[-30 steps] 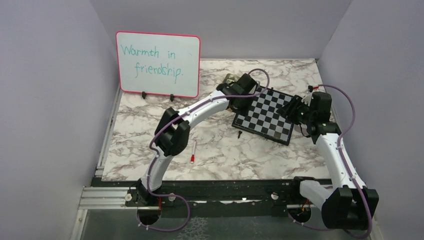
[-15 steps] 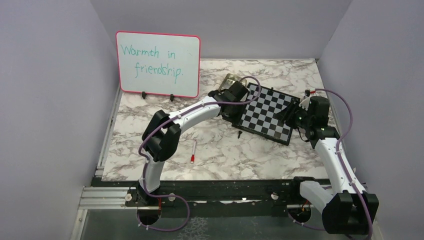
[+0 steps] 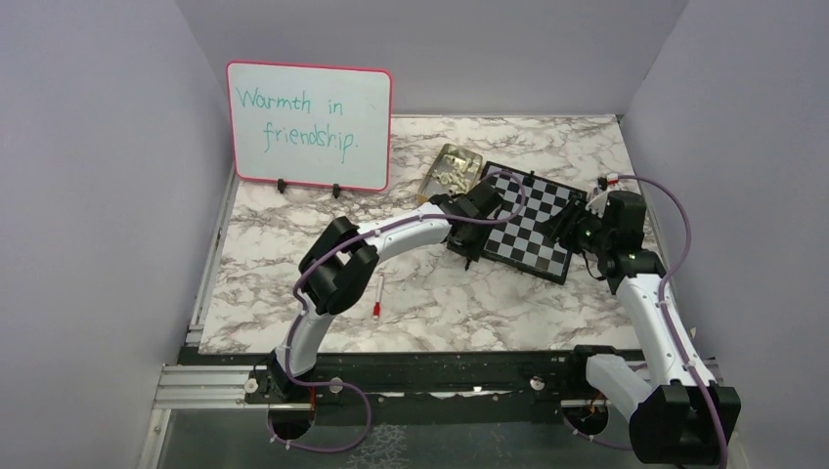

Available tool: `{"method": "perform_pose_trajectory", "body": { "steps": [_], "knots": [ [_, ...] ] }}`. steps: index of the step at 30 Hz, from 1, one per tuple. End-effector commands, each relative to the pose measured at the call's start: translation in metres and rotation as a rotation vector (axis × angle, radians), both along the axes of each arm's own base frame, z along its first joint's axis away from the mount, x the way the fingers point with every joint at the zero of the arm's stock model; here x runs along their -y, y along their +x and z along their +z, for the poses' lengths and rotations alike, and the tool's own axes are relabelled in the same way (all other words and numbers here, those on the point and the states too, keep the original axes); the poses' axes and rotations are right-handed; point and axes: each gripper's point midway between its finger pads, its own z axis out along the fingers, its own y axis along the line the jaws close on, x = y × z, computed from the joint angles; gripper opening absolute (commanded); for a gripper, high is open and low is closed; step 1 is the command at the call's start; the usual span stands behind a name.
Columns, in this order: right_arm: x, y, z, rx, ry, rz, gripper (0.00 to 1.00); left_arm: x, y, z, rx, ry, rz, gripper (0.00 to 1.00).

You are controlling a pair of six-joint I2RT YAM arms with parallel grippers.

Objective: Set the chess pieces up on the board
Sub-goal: Pick up the chess piece at the center of the board.

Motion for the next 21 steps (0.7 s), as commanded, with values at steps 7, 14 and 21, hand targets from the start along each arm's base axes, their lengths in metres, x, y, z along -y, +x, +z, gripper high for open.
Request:
{"method": "perform_pose_trajectory", "body": {
  "steps": [7, 14, 21],
  "knots": [
    [0.001, -0.006, 0.000, 0.015, -0.022, 0.007, 0.42, 0.005, 0.019, -0.007, 0.065, 0.014, 0.079, 0.36],
    [0.001, -0.007, -0.001, 0.023, -0.025, 0.006, 0.42, 0.009, 0.013, -0.017, 0.040, 0.015, 0.070, 0.35],
    [0.003, -0.007, -0.002, 0.028, -0.033, -0.002, 0.42, 0.003, 0.008, -0.022, 0.028, 0.032, 0.082, 0.16]
  ]
}}
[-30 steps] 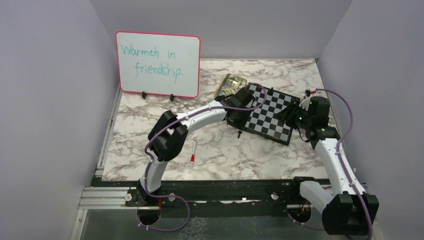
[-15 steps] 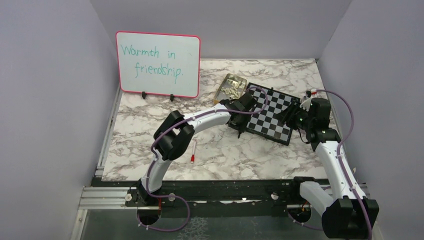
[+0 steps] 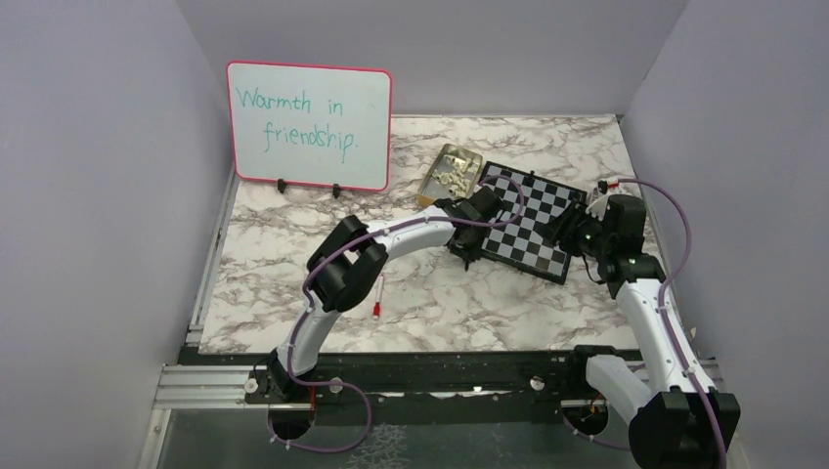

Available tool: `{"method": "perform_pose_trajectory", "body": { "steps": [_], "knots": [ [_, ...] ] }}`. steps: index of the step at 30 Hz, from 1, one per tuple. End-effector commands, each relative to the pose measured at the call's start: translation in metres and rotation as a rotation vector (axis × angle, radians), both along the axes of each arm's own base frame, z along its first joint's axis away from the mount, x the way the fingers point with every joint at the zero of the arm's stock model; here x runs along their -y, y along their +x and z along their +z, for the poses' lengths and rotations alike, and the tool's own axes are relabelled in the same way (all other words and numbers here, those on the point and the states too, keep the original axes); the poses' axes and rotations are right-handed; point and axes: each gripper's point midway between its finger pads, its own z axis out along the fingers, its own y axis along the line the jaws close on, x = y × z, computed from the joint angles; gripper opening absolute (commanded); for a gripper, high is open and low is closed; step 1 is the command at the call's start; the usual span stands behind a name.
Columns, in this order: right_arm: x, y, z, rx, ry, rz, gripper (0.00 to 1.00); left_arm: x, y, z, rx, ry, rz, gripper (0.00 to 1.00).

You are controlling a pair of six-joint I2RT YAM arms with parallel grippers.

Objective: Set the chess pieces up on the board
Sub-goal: Pick up the chess piece at the center of the board.

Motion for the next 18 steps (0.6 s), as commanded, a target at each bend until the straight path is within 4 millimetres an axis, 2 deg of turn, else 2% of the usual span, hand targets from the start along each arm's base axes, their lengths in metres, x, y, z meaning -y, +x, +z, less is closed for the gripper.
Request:
{"method": "perform_pose_trajectory", "body": {
  "steps": [1, 6, 10, 14, 18],
  "knots": [
    [0.003, -0.002, 0.000, 0.025, -0.027, -0.004, 0.42, 0.000, 0.000, 0.001, 0.017, -0.003, 0.026, 0.13],
    [-0.008, 0.004, 0.011, 0.084, 0.021, 0.038, 0.43, -0.005, -0.002, 0.020, 0.006, -0.060, 0.076, 0.11],
    [-0.015, 0.015, 0.019, 0.118, 0.014, 0.053, 0.43, -0.005, -0.002, 0.049, -0.028, -0.187, 0.109, 0.10],
    [-0.038, 0.027, 0.024, 0.142, -0.029, 0.112, 0.43, -0.008, 0.004, 0.081, -0.050, -0.318, 0.141, 0.10],
    [-0.064, 0.036, 0.041, 0.237, -0.080, 0.194, 0.43, -0.022, 0.011, 0.108, -0.111, -0.474, 0.175, 0.10]
  ]
}}
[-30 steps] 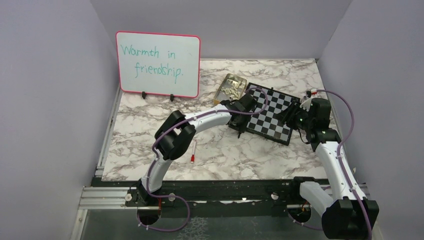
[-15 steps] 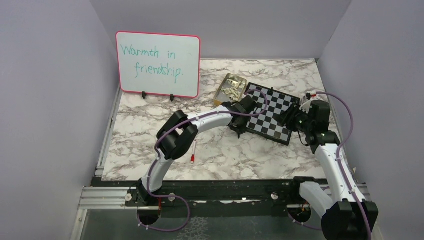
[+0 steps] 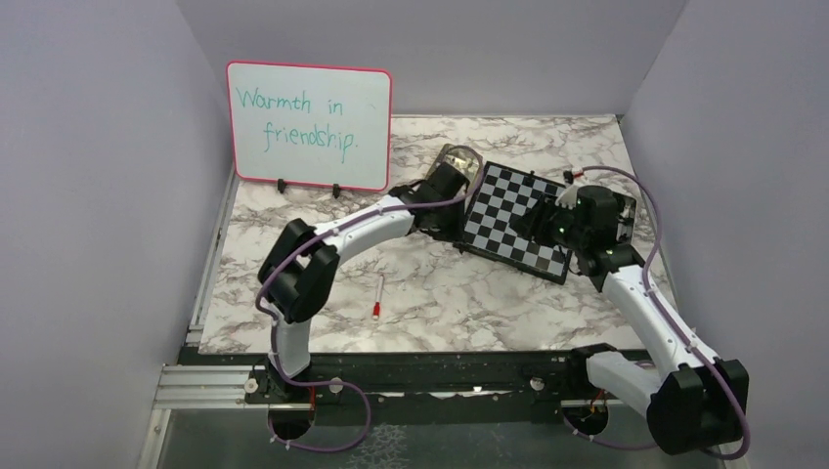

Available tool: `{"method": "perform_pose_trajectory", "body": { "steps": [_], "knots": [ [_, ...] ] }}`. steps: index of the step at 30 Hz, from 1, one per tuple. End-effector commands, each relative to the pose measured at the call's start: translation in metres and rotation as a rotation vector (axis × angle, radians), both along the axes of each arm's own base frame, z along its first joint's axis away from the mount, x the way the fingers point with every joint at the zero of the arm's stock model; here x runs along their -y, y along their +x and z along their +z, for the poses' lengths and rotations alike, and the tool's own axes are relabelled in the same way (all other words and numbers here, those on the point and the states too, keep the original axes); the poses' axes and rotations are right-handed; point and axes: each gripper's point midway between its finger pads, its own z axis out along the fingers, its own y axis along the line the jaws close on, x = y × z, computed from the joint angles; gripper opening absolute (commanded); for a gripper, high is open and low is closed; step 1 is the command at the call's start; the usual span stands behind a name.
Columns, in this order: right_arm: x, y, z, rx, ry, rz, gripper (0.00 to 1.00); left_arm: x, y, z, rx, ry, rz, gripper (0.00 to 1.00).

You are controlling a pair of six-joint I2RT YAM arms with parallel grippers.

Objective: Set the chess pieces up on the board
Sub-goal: Pick up the chess piece at the center of the board.

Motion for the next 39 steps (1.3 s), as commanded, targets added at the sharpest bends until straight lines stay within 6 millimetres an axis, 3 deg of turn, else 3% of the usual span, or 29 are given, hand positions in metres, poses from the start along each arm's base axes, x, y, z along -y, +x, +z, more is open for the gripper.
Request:
{"method": "perform_pose_trajectory", "body": {
  "steps": [1, 8, 14, 16, 17, 19, 27, 39],
  "knots": [
    [-0.020, 0.026, 0.044, 0.216, -0.055, 0.058, 0.43, -0.005, 0.009, 0.058, -0.045, -0.292, 0.041, 0.10],
    [-0.083, 0.027, 0.067, 0.509, -0.240, 0.307, 0.44, -0.050, 0.025, 0.097, -0.067, -0.488, 0.112, 0.10],
    [-0.135, -0.017, 0.089, 1.016, -0.447, 0.573, 0.44, -0.071, 0.016, 0.122, -0.078, -0.603, 0.122, 0.10],
    [-0.146, -0.035, 0.091, 1.201, -0.531, 0.672, 0.44, -0.073, 0.008, 0.128, -0.089, -0.639, 0.115, 0.10],
    [-0.150, -0.045, 0.082, 1.278, -0.572, 0.731, 0.44, -0.074, 0.004, 0.131, -0.101, -0.658, 0.108, 0.10],
    [-0.154, -0.051, 0.082, 1.391, -0.644, 0.767, 0.43, -0.071, -0.005, 0.138, -0.120, -0.706, 0.083, 0.10],
    [-0.168, -0.042, 0.082, 1.498, -0.820, 0.776, 0.40, -0.074, -0.024, 0.151, -0.156, -0.778, 0.081, 0.10],
    [-0.193, -0.049, 0.087, 1.559, -0.866, 0.774, 0.35, -0.074, -0.024, 0.152, -0.167, -0.838, 0.131, 0.10]
  ]
}}
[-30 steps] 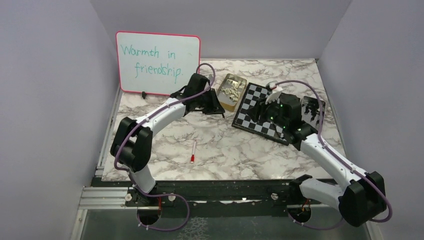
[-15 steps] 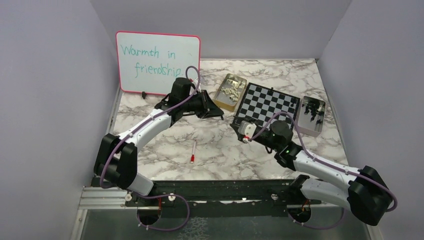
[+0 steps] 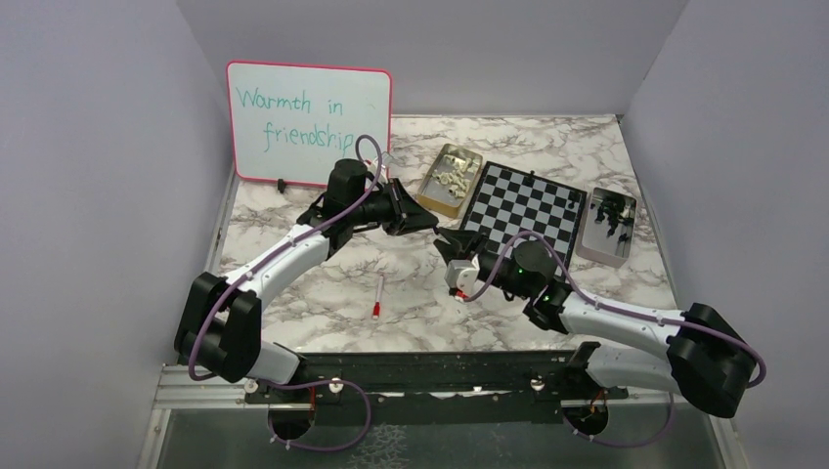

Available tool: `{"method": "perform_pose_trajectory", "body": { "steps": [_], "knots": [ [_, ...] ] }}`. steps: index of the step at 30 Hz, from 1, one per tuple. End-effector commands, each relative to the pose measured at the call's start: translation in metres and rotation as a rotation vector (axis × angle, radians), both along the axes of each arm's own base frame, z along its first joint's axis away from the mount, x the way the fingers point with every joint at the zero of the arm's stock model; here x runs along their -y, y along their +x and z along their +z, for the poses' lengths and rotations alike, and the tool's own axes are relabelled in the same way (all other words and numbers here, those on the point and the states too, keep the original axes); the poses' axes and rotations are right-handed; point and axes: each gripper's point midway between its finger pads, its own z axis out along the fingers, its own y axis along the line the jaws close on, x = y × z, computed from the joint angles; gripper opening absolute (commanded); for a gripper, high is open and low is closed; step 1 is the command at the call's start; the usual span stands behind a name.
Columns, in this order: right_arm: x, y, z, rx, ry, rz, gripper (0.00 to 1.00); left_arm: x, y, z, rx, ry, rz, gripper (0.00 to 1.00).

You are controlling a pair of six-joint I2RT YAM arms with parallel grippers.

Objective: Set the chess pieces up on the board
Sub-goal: Pick up the chess piece at the center of the board.

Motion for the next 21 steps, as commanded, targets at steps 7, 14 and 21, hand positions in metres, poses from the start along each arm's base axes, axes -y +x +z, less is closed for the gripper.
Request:
{"method": "perform_pose_trajectory", "body": {
  "steps": [7, 14, 21],
  "knots": [
    [-0.0102, 0.0047, 0.0299, 0.119, 0.042, -0.045, 0.31, 0.0006, -0.0045, 0.0149, 0.008, -0.074, 0.005, 0.10],
    [-0.0054, 0.0088, 0.0284, 0.127, 0.033, -0.083, 0.17, -0.0010, -0.0068, 0.0171, -0.004, -0.091, 0.020, 0.10],
    [-0.0038, 0.0098, 0.0240, 0.112, 0.027, -0.094, 0.22, 0.0000, -0.0095, 0.0208, -0.023, -0.128, 0.019, 0.10]
  ]
}}
